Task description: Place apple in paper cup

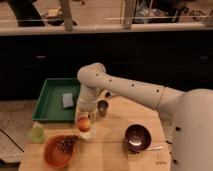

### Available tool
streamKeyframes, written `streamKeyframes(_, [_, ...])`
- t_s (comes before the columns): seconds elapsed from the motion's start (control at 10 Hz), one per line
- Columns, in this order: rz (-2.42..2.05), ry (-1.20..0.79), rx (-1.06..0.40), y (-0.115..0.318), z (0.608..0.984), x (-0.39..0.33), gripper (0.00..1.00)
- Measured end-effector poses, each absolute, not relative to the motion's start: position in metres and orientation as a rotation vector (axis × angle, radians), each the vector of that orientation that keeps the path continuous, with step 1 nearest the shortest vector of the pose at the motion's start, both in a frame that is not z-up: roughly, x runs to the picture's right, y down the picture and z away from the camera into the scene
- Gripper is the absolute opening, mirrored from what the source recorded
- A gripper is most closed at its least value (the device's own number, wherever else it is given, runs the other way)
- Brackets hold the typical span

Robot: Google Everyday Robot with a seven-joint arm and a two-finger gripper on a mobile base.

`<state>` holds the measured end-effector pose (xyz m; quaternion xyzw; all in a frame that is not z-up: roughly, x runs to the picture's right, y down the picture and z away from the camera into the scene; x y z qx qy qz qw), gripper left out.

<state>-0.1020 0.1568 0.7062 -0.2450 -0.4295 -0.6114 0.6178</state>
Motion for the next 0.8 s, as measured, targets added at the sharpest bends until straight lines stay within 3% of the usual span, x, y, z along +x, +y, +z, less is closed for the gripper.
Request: streamKeyframes(0.8, [-1.409,-1.004,-0.561,0.1613,0.7066,-0.0994,0.80])
